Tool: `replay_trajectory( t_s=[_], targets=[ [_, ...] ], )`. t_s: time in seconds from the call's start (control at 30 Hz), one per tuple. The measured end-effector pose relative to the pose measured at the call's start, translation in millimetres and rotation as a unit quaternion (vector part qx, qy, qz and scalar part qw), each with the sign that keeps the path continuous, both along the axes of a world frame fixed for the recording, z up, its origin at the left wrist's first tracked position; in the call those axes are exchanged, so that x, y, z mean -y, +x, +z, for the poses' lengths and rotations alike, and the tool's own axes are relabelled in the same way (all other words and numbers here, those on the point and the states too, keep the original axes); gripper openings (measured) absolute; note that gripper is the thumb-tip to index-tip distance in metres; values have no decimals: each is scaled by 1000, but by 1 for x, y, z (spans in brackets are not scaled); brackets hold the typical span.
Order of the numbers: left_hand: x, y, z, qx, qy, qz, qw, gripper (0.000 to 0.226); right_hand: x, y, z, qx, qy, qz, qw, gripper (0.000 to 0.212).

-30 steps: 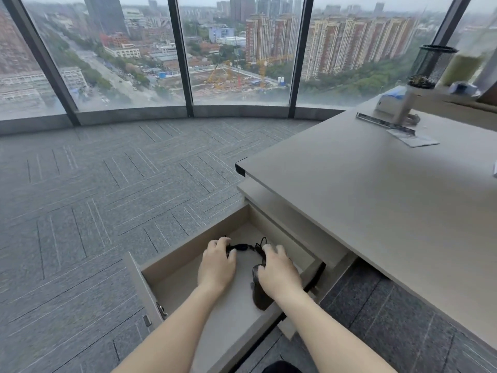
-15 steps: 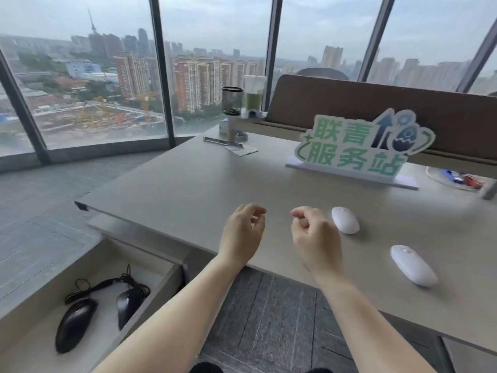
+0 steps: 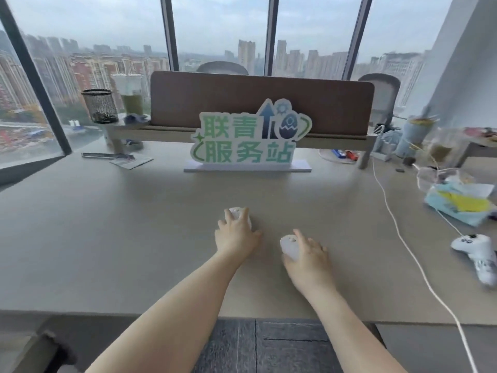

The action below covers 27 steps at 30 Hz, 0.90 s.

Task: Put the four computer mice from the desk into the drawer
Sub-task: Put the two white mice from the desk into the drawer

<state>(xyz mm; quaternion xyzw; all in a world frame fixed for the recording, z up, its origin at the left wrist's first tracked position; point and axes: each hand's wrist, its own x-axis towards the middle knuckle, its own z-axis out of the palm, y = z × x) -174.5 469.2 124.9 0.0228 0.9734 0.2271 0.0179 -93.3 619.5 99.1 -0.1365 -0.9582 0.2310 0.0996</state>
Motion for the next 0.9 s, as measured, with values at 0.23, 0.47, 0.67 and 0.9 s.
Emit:
replay_trajectory(
  t_s=[0.23,0.47,0.67,0.9],
  targets=[
    [-4,-14,-14,-98,0,44,994,33,-1,-2,-6,-44,10,8,999,58],
    [50,19,-10,-94,112,118,982,38,50,15,25,-122,-82,60,987,51],
    [190,82,13,-189,162,194,949,48,178,48,62,-153,-169,226,947,46],
    [378,210,9,-153,92,392,902,44,366,103,39,21,-220,436,873,44]
  ],
)
